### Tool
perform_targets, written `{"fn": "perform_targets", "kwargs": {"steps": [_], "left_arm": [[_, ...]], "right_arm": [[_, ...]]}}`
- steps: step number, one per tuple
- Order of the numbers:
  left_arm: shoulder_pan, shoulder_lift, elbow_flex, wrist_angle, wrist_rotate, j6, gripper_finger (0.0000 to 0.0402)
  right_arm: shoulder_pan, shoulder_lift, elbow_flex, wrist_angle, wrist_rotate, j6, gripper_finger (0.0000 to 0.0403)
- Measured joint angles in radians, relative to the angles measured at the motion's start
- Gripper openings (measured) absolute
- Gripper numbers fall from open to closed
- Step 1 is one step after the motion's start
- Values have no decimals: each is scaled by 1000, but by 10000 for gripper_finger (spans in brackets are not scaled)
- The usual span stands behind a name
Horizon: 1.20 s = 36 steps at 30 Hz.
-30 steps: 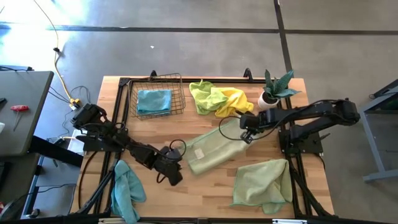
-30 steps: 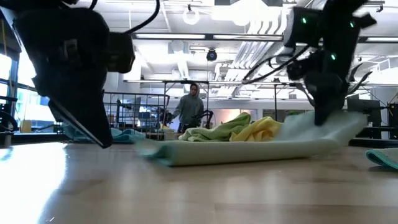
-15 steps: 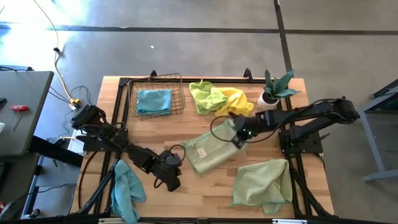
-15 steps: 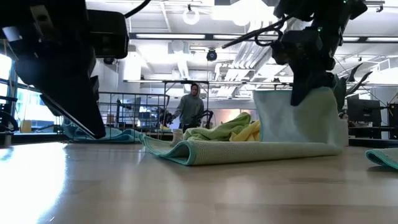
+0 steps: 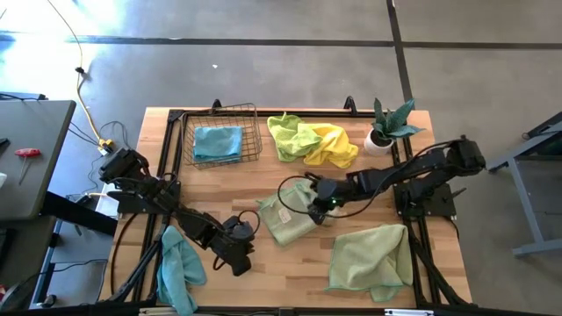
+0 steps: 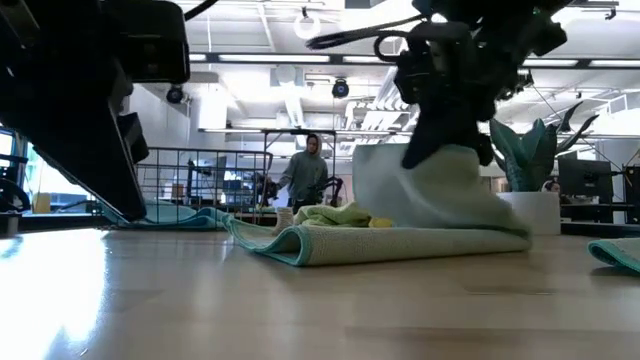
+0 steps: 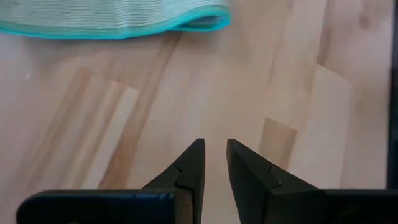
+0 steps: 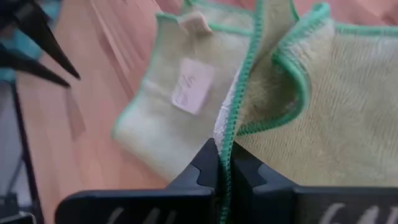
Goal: Fold microfiber towels
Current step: Fold the left green towel
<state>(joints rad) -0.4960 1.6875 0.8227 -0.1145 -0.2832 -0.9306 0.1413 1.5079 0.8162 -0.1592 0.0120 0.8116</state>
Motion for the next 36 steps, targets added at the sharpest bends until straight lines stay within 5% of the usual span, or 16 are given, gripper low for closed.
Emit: {"fn": "perform_targets", "kwargs": {"steps": [20,36], "left_arm": [[-47,0,0,3,-19,96,58],[-47,0,0,0,-42,97,58]], "right_arm": [[32,176,0,329,-46,136,0],[30,189,1,399,-44,123,1]]}}
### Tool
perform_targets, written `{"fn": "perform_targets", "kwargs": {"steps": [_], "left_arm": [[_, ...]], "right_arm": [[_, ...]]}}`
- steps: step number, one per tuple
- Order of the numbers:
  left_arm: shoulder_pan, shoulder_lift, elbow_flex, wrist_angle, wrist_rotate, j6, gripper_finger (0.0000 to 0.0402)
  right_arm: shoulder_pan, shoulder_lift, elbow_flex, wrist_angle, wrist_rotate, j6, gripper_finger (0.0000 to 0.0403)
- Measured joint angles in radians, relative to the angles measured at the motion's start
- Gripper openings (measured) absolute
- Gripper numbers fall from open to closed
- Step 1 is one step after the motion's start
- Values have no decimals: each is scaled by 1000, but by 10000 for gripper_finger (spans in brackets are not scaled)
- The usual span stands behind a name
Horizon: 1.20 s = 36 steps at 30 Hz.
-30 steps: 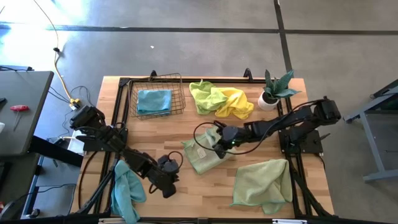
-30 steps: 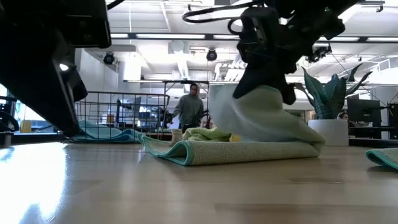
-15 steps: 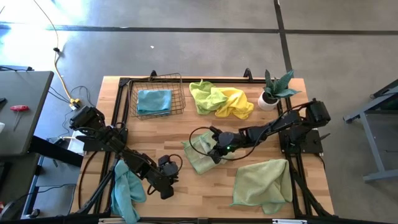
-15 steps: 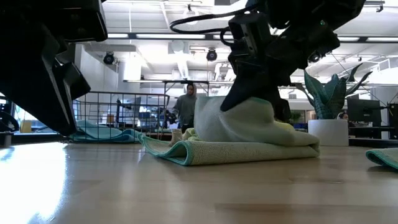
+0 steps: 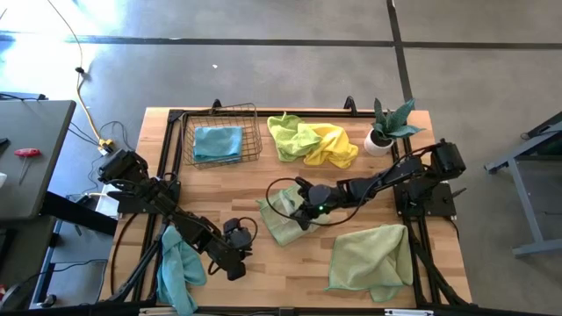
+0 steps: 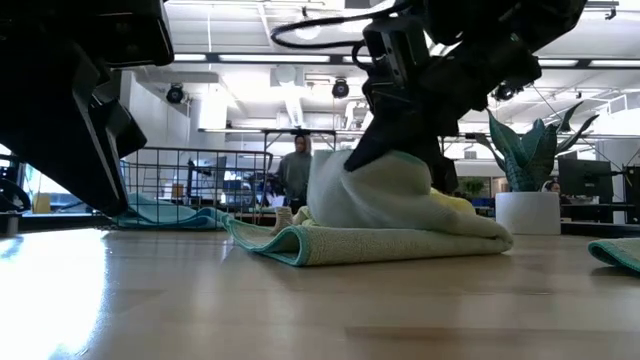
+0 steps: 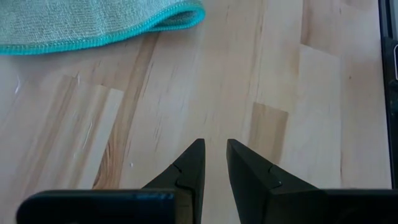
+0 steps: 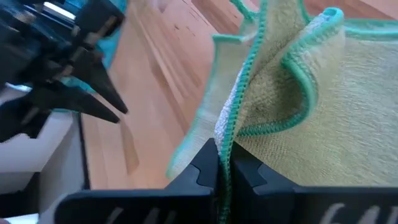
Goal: Fold microfiber towels
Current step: Fold the left green towel
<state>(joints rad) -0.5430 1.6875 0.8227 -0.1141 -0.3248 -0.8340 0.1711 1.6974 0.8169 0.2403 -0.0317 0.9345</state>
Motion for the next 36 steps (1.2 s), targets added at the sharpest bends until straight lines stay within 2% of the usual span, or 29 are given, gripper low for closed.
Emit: {"fn": "perform_targets", "kwargs": {"steps": [6,14,18,22,25,29,36], "left_arm": [[0,0,0,0,0,0,58],[7,0,0,0,0,0,58],[13,0,0,0,0,-1,58],[25,0,0,0,0,-1,58],[34,0,0,0,0,-2,58],[49,0,0,2,0,-3,58],[66,0,0,3,0,-1,58]], "right_arm": [[0,0,0,62,-30,-73,31],[-3,0,0,106,-49,-126,133],[-27,-2,0,115,-142,-154,165],[-58,-9,0,139,-250,-158,173],[-72,-32,0,159,-284,-189,173],[-78,-73,0,195,-276,-242,174],[-80,-89,0,170,-246,-215,174]]}}
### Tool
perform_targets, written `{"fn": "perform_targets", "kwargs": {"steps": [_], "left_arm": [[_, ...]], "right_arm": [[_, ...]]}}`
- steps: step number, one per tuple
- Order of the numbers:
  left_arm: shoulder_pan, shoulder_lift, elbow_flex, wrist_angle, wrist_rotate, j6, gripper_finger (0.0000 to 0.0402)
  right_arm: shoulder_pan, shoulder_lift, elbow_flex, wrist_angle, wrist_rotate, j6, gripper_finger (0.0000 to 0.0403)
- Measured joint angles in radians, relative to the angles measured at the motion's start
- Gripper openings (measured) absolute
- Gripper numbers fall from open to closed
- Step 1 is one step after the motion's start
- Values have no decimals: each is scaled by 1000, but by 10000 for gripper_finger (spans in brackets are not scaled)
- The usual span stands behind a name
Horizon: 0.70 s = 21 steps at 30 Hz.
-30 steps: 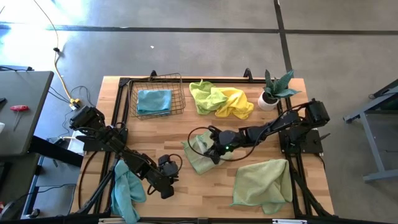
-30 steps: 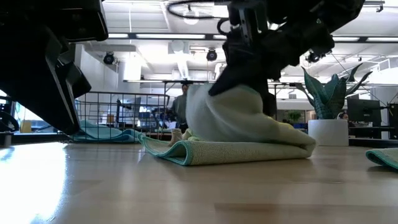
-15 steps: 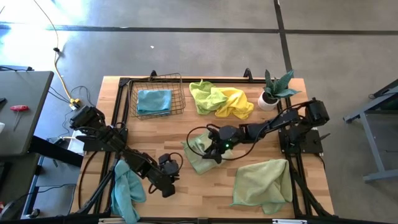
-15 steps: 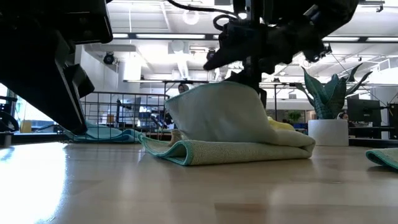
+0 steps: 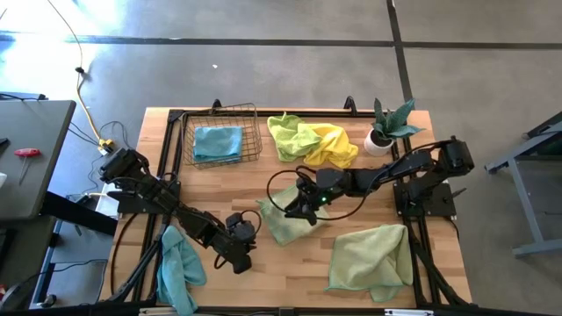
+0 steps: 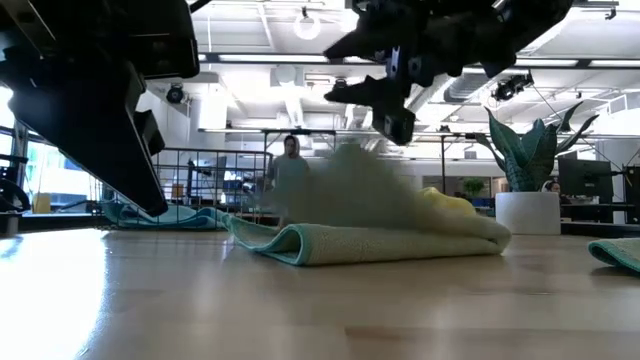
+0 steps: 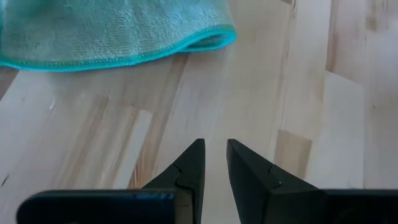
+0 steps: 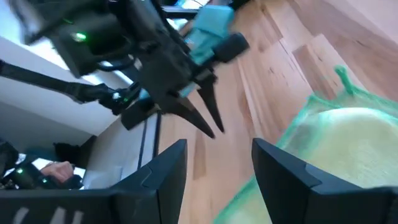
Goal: Fold microfiber towels
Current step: Fold the left green towel
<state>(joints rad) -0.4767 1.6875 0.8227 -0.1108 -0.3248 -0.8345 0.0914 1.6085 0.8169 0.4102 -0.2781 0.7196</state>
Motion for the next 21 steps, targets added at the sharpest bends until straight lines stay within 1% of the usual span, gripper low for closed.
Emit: {"fn": "perform_targets", "kwargs": {"steps": [4,9,11,14,18,21], "left_arm": [[1,0,0,0,0,6,58],[1,0,0,1,-1,8,58],[1,0,-1,15,-37,10,58],[1,0,-1,79,-132,64,58],[19,0,-1,185,-251,198,58],[55,9,-1,232,-298,268,58]], "right_arm": [[0,0,0,-28,4,11,174],[0,0,0,-10,-69,15,174],[4,0,0,-62,-102,13,174],[20,0,0,-204,-105,-48,174],[59,0,0,-352,-37,-199,174],[101,0,0,-419,70,-246,174]]}}
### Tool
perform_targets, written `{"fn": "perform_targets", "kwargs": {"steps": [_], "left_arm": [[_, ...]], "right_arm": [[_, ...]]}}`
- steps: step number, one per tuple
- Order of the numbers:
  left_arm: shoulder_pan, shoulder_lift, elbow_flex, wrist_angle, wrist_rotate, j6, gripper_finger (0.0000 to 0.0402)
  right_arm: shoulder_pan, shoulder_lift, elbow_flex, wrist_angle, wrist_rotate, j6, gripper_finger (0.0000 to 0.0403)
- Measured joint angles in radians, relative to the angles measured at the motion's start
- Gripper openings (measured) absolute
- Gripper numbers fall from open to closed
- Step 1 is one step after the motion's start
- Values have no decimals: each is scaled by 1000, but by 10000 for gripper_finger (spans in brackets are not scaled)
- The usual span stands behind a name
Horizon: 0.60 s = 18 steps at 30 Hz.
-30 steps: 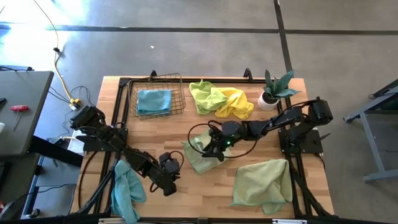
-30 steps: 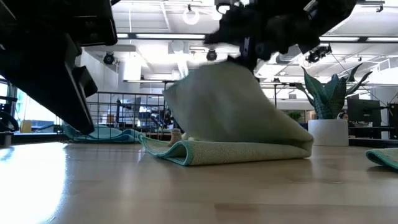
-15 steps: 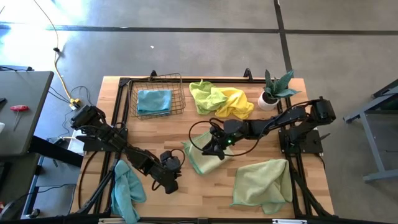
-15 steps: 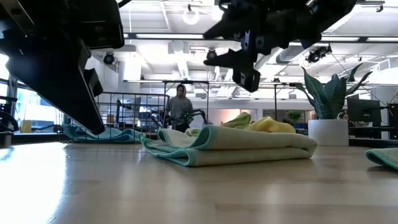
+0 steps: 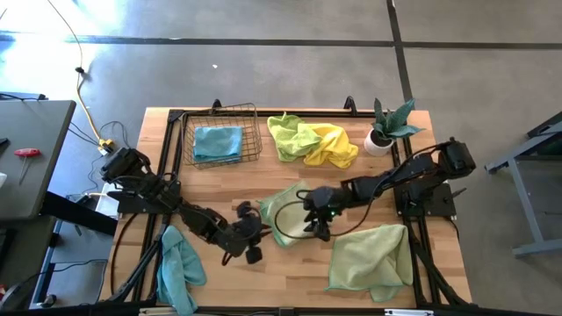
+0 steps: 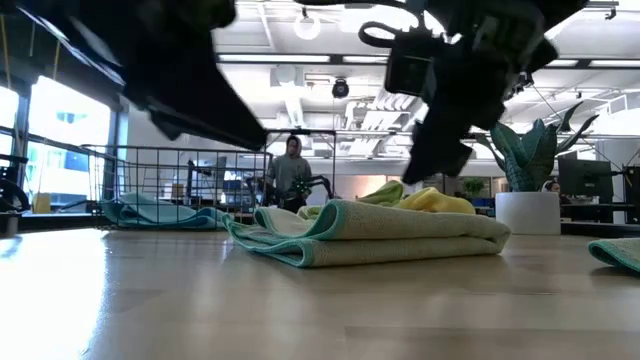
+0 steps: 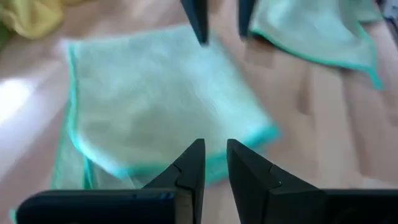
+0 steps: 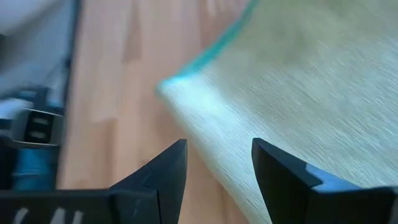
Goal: Fold microfiber towels
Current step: Fold the left green towel
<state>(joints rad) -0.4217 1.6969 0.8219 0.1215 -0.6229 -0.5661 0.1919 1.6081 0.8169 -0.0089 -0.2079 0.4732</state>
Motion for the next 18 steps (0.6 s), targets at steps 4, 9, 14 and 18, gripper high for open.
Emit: {"fn": "perform_targets", "kwargs": {"steps": [4,9,14,18], "left_arm": [[67,43,0,32,16,5,58],[136,92,0,43,55,52,58],[168,92,0,15,97,72,58],[166,92,0,-36,144,37,58]], "right_arm": [[62,0,0,-33,143,22,174],[137,0,0,-34,359,94,173],[185,16,0,-43,545,129,173],[198,47,0,-38,549,129,173]]}}
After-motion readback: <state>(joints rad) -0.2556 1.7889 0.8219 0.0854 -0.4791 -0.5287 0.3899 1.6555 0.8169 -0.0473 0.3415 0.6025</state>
